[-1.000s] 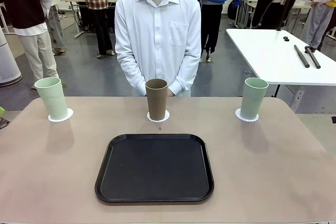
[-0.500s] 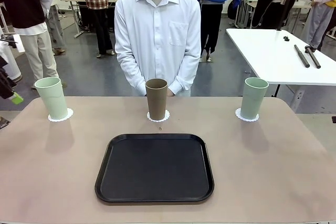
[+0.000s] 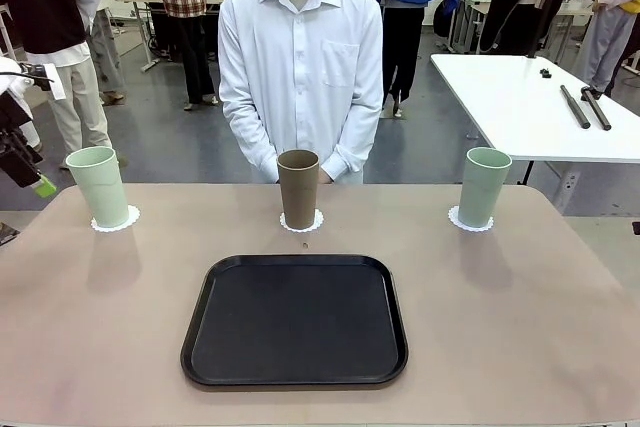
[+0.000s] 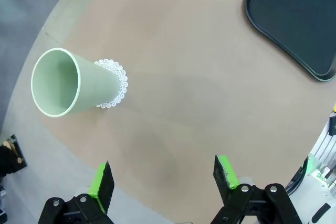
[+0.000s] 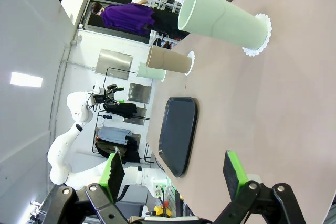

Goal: Place coasters on the table and set cups on them.
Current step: Take one Reusable plastic cup from the Flat Tray and place it on a coaster set by the human.

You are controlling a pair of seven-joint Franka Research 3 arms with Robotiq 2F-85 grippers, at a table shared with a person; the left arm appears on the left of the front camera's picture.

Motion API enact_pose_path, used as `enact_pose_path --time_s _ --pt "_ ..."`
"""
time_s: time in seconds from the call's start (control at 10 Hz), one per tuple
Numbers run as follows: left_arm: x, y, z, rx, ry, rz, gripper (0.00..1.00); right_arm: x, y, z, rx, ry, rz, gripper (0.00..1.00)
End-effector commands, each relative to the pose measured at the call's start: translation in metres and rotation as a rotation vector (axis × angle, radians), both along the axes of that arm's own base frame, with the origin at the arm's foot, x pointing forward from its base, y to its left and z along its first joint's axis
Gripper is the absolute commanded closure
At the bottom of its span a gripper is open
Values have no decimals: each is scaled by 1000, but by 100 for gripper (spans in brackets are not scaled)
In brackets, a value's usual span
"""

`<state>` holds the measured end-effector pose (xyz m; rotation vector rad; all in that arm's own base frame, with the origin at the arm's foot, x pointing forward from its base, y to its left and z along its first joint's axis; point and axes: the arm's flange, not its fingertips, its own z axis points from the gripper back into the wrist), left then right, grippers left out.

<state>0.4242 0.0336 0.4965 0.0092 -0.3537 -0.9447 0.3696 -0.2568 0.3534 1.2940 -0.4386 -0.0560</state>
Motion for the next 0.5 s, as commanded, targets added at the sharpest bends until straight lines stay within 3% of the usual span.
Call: enact_pose_path --time_s 0.0,0.4 --pt "1 1 -2 2 0 -5 0 0 1 0 1 -1 0 0" --pt "1 1 -2 2 0 -5 0 0 1 0 1 -1 0 0"
